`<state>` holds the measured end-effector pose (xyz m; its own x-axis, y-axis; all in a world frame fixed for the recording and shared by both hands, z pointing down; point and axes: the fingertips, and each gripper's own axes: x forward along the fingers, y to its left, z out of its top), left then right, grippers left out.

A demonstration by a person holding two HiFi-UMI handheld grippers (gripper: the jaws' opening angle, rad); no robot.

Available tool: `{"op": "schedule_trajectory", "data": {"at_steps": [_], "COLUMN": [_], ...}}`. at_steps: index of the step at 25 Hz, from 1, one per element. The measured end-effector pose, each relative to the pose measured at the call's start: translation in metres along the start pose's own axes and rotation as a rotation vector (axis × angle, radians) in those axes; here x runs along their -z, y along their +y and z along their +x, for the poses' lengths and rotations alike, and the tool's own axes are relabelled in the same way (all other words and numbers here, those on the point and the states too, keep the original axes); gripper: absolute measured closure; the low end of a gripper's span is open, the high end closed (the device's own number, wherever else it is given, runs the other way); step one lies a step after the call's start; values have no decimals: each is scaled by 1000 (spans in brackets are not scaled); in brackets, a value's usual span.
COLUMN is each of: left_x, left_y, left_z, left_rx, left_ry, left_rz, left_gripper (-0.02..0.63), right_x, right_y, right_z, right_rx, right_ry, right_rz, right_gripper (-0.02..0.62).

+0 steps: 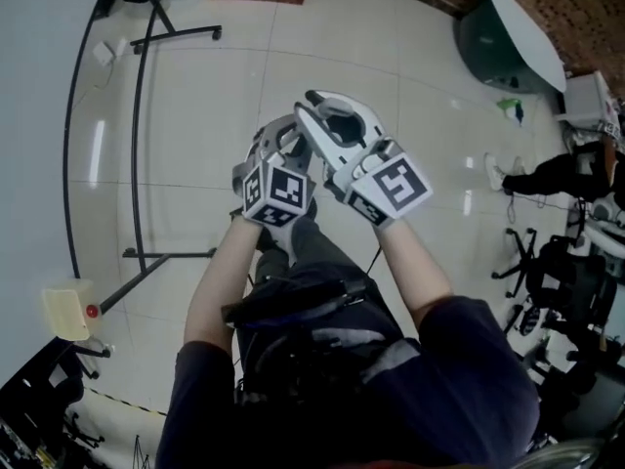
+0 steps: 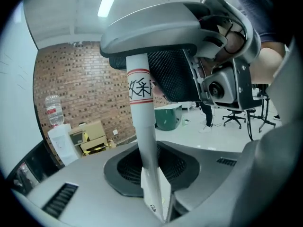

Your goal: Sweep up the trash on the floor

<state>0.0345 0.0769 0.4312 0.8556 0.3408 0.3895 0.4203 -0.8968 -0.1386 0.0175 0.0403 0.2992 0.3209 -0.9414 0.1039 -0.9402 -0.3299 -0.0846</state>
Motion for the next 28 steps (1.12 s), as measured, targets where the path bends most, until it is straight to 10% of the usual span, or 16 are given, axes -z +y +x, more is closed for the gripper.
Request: {"op": "schedule_trajectory", "data": {"at_steps": [11, 28], "left_x": [-71, -107], "left_y": [-7, -76], "left_z": [-66, -28], "left_rx": [-108, -316], "left_ry": [-141, -19], "left_rz": [37, 87], "left_gripper": [532, 531], "right_x": [-78, -83], "right_y": [63, 35], "right_z": [-34, -135], "right_rx": [-121, -755], "right_ry": [-43, -85], "right_rz": [-181, -238], "right_gripper": [498, 500]}}
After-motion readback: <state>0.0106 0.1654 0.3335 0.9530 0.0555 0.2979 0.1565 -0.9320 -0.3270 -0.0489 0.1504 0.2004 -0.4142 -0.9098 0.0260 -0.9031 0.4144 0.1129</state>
